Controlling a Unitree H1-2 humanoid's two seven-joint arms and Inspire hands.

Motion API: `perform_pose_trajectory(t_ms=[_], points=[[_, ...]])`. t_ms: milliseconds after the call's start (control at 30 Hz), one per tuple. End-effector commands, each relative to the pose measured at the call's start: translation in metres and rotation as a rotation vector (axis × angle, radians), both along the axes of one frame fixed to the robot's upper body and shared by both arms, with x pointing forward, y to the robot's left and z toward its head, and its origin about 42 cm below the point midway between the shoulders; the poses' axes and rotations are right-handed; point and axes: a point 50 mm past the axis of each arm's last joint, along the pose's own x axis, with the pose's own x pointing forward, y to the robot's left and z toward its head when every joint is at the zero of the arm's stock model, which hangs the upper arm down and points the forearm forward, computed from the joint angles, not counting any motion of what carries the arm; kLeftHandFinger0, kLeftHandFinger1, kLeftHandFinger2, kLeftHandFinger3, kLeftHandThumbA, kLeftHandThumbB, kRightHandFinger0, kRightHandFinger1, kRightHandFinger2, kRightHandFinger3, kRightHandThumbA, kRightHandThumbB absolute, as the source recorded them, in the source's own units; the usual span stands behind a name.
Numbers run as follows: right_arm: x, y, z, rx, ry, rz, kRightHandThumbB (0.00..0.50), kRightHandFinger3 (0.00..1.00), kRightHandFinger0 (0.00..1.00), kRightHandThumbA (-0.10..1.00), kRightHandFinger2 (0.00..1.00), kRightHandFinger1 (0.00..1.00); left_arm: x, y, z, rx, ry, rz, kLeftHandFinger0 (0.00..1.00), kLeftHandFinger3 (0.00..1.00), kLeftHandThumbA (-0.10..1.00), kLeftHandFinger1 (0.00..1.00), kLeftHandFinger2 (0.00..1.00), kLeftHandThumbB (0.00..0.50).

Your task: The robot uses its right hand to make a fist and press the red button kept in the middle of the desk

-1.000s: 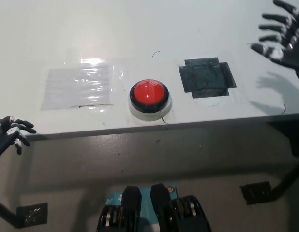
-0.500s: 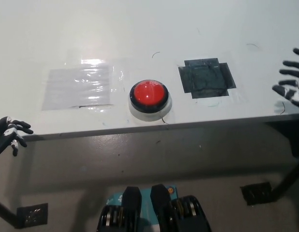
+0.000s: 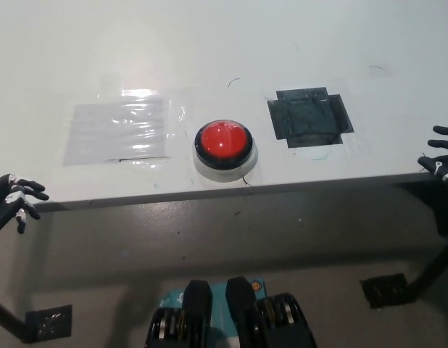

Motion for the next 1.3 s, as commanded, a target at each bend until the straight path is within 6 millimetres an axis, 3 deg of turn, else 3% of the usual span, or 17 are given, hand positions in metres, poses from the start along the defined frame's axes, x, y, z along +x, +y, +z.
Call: perform_pose_trajectory(t_ms=[0,233,333,400,700,1067,1267], points=[[0.002,-0.0092,0.0165,-0.021,-0.083,-0.036,0.397,0.83,0.46,1.0,0.62,0.58,0.0053,0.0005,0.0194,0.011,-0.062,-0.014,0.21,0.58,0.52,0.34,0.45,0.0],[0.0088,-0.0067,0.0225,-0.046,-0.092,-0.031,0.394,0.82,0.45,1.0,0.6,0.57,0.0069,0.0,0.0218,0.009,-0.082,-0.015,0.18,0.58,0.51,0.32,0.44,0.0],[0.0081,-0.0062,0.0219,-0.054,-0.087,-0.032,0.394,0.81,0.44,1.0,0.59,0.55,0.0068,0.0017,0.0177,0.019,-0.076,-0.013,0.22,0.6,0.51,0.34,0.45,0.0],[0.0087,-0.0057,0.0223,-0.06,-0.085,-0.032,0.416,0.8,0.42,1.0,0.59,0.54,0.0067,0.0013,0.0181,0.017,-0.074,-0.015,0.21,0.59,0.52,0.33,0.45,0.0],[0.0091,-0.0064,0.0235,-0.055,-0.081,-0.03,0.424,0.79,0.42,1.0,0.58,0.54,0.0053,-0.0016,0.0183,0.011,-0.082,-0.019,0.16,0.58,0.53,0.31,0.43,0.0],[0.0083,-0.0059,0.0241,-0.058,-0.081,-0.027,0.412,0.79,0.37,1.0,0.58,0.53,0.0058,-0.0014,0.0176,0.011,-0.087,-0.022,0.15,0.56,0.53,0.3,0.43,0.0],[0.0064,-0.0069,0.0233,-0.064,-0.081,-0.021,0.417,0.79,0.39,1.0,0.59,0.55,0.0043,-0.0027,0.0177,0.004,-0.074,-0.017,0.17,0.59,0.51,0.32,0.44,0.0]])
